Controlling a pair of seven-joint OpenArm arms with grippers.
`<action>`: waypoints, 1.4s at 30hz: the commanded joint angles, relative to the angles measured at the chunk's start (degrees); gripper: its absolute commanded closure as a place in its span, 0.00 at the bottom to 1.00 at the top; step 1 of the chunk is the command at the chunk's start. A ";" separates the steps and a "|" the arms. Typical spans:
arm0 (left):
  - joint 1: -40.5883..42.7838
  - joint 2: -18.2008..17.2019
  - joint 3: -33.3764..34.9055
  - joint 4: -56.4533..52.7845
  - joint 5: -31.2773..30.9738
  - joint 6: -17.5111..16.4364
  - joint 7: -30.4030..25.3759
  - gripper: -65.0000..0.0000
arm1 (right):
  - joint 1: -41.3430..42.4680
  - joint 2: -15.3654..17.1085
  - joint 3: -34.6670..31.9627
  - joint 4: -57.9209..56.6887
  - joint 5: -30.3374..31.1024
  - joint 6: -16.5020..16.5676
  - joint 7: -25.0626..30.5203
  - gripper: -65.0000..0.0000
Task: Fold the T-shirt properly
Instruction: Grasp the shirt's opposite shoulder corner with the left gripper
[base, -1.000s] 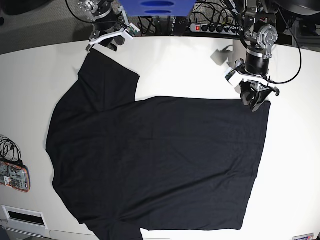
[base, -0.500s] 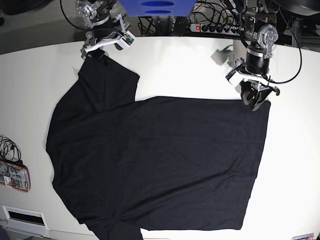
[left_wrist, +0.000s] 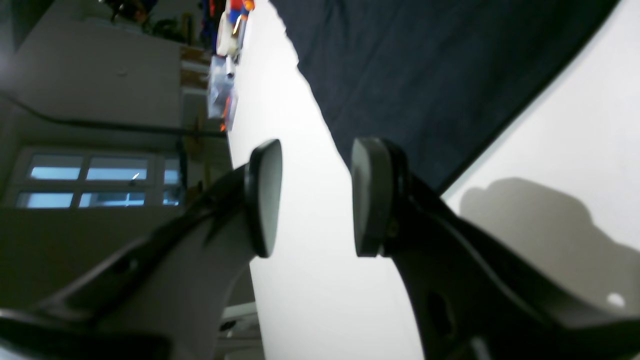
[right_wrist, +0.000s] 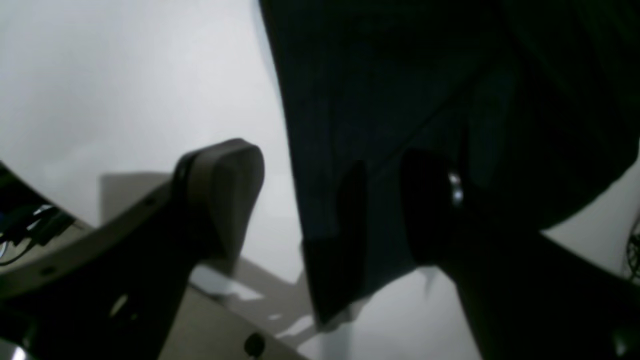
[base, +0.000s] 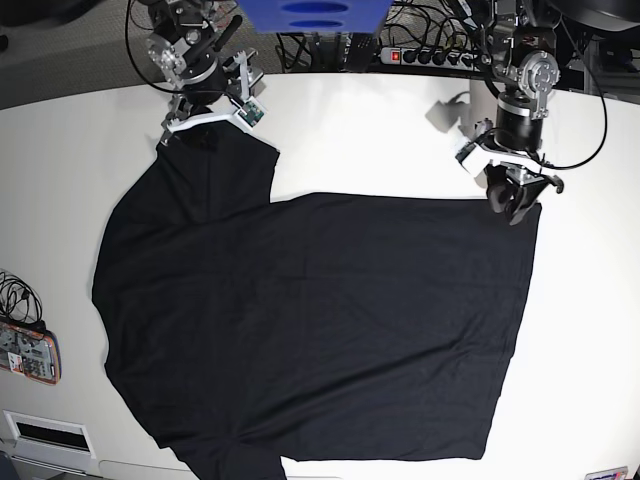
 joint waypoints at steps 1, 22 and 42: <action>-0.02 -0.43 -0.23 1.03 -0.03 1.16 -0.46 0.66 | 1.21 0.09 0.08 -1.01 -0.41 1.27 -1.89 0.29; 0.51 -0.07 -0.49 0.85 -0.03 1.16 -0.28 0.66 | 10.18 4.66 -0.01 -5.15 -0.50 1.36 -11.65 0.33; 0.33 -4.03 -1.20 -1.52 -0.12 1.16 -0.28 0.67 | 10.09 4.48 -0.01 -4.97 -0.14 1.36 -11.74 1.00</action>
